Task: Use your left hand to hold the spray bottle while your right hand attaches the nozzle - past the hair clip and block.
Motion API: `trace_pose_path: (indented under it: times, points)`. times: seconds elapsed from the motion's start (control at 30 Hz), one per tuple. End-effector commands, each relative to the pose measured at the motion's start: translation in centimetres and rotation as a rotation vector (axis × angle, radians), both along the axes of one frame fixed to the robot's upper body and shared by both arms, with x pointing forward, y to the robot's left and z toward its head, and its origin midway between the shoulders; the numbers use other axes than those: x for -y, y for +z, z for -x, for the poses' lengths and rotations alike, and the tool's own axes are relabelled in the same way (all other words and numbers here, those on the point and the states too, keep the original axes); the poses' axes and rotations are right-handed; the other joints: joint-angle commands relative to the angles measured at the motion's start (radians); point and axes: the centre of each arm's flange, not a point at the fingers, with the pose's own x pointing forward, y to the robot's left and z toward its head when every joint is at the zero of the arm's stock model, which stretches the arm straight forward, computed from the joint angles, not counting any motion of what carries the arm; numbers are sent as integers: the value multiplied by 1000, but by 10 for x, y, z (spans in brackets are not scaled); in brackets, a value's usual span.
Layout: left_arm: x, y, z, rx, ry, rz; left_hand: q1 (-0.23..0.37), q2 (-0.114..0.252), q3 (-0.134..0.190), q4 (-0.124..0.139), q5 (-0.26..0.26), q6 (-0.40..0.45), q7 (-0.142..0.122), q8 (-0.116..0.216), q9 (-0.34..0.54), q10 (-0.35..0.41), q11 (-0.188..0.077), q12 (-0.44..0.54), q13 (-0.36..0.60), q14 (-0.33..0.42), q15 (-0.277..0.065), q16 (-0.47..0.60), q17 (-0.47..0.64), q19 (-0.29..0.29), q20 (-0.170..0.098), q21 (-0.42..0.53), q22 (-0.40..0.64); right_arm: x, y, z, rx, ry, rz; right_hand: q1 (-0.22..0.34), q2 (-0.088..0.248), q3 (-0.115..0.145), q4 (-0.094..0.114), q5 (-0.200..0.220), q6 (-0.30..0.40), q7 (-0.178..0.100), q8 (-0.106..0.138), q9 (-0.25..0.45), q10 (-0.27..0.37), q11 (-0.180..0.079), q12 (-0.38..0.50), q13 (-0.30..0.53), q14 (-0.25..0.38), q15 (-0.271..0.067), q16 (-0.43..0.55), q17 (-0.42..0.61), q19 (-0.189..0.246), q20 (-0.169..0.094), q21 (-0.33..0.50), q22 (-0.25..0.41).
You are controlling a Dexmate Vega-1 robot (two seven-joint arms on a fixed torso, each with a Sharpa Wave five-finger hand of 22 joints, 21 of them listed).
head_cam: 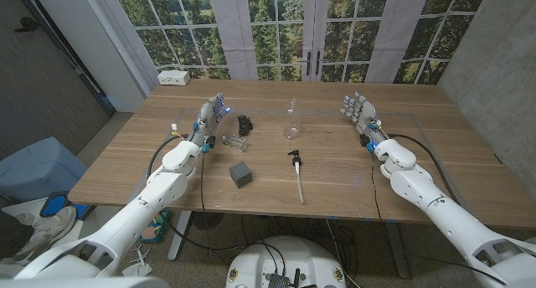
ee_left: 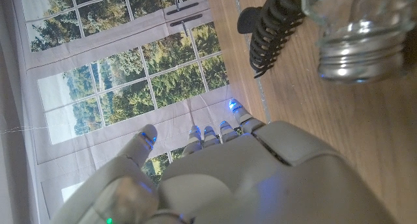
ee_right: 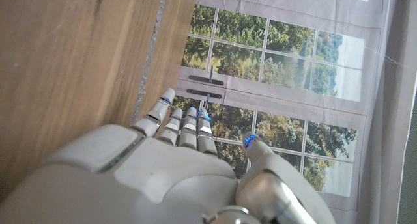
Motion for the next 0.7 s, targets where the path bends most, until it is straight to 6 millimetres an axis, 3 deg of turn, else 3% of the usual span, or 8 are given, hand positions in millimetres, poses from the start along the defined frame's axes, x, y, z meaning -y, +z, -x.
trace_pose_path:
  times: [0.03,0.33,0.4,0.53,0.7]
  points:
    - [2,-6,18,52,58,-23,1,71,6,-5,6,1,-10,7,4,-3,-1,7,3,-6,-60,5,1,0,-70,3,5,2,-15,7,-24,12,-38,11,43,6,-2,3,7,0,6,4,6,0,6,5,5,-50,6,2,7,-58,3,4]
    - [-2,-1,19,82,87,-65,8,60,6,-25,8,18,-15,12,4,27,-7,15,2,21,-62,9,-4,28,-68,2,5,-1,-15,11,0,-6,-35,16,40,7,-12,2,9,1,7,5,9,0,7,5,9,-43,8,0,13,-55,-1,4]
    - [-1,3,19,96,98,-82,14,40,0,-47,5,22,-19,12,4,34,-11,15,2,30,-62,7,-7,38,-68,-2,4,-1,-16,12,3,-9,-37,18,39,8,-15,2,11,2,8,5,11,1,8,5,11,-42,8,-1,15,-52,-2,4]
    - [3,10,20,124,126,-122,28,-35,-35,-121,-9,47,-46,16,5,65,-26,17,2,63,-58,8,-7,75,-66,-13,4,1,-18,14,6,-18,-37,23,36,8,-23,1,12,1,8,5,13,2,9,5,15,-37,10,-3,19,-48,-4,5]
    - [9,17,19,145,160,-184,37,-119,-75,-192,-23,59,-74,17,6,82,-15,13,3,85,-35,6,-5,96,-30,-32,5,4,-21,18,11,-33,-38,26,32,7,-30,-1,17,5,10,5,17,8,10,5,19,-30,11,-5,24,-39,-6,5]
